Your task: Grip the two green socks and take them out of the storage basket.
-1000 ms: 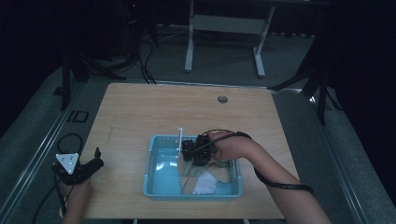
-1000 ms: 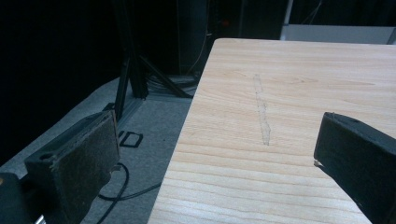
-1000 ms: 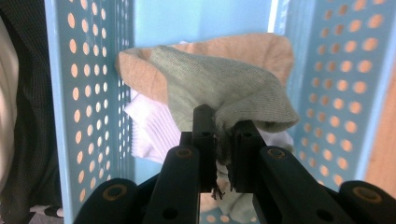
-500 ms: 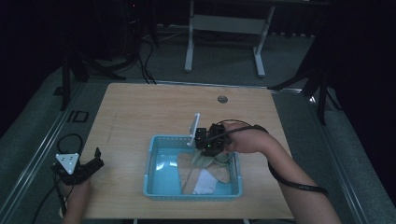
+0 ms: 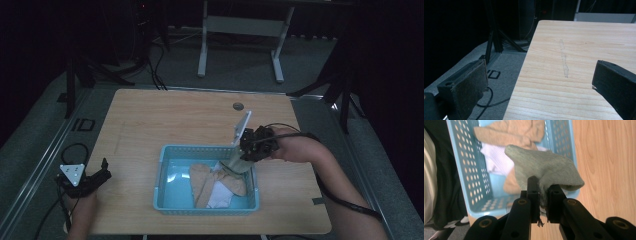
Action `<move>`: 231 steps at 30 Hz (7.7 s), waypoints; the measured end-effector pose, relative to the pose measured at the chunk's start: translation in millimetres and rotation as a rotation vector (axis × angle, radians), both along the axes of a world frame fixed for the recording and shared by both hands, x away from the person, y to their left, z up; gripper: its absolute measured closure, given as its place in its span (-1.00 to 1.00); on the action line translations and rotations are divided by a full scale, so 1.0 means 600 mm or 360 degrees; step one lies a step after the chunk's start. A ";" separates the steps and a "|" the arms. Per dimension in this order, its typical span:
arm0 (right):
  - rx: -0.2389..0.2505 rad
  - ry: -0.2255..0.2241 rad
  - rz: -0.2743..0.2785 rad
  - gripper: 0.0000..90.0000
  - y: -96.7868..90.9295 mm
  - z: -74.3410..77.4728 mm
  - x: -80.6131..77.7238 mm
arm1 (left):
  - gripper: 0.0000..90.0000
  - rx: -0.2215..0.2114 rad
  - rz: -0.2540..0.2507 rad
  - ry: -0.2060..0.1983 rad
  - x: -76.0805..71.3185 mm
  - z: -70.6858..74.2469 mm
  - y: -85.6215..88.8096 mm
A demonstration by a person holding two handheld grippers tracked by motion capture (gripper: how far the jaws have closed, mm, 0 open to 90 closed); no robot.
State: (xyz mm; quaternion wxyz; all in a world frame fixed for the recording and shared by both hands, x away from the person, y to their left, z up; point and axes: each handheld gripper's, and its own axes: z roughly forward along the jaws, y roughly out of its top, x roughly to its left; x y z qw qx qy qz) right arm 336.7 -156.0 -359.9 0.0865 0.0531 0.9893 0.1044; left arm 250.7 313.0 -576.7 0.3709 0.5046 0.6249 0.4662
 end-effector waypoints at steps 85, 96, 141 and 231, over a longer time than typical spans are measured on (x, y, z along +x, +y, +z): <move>-0.0019 0.0305 -0.0503 0.38 -0.223 -0.227 -0.006 | -0.99 0.0023 -0.0009 0.0011 0.001 0.000 -0.002; -0.0020 0.0157 -0.0409 0.30 -0.192 -0.137 0.004 | -0.99 0.0022 -0.0010 0.0012 0.001 0.000 -0.002; -0.0291 0.0221 -0.0036 0.39 0.059 -0.217 0.062 | -0.99 0.0015 -0.0026 0.0008 0.001 0.000 -0.001; -0.0069 0.0038 -0.0398 0.78 -0.160 -0.048 0.067 | -0.99 0.0019 -0.0030 0.0026 0.003 0.000 -0.001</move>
